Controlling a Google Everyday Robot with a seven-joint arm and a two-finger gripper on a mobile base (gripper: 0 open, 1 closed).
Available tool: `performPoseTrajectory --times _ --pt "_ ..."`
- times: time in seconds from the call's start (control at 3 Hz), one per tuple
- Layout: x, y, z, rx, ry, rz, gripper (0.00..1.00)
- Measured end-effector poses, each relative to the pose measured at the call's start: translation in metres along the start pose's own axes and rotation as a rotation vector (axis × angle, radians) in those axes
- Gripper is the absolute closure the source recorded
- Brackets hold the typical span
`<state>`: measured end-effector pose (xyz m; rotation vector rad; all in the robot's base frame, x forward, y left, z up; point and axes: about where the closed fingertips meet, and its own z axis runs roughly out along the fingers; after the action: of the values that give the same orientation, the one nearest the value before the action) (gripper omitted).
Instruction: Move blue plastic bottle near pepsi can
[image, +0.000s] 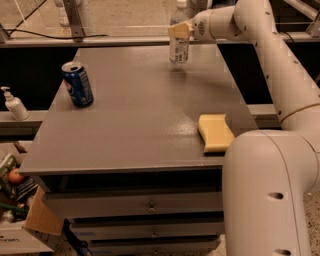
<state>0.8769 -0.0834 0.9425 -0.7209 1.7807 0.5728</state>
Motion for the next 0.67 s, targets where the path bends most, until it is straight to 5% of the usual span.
performPoseTrajectory --times 0.33,0.67 --pt "-0.016 0.034 -0.016 -0.103 -0.039 -0.017 1.0" --pt "-0.033 0.1 -0.021 -0.286 -0.069 -0.077 1.0"
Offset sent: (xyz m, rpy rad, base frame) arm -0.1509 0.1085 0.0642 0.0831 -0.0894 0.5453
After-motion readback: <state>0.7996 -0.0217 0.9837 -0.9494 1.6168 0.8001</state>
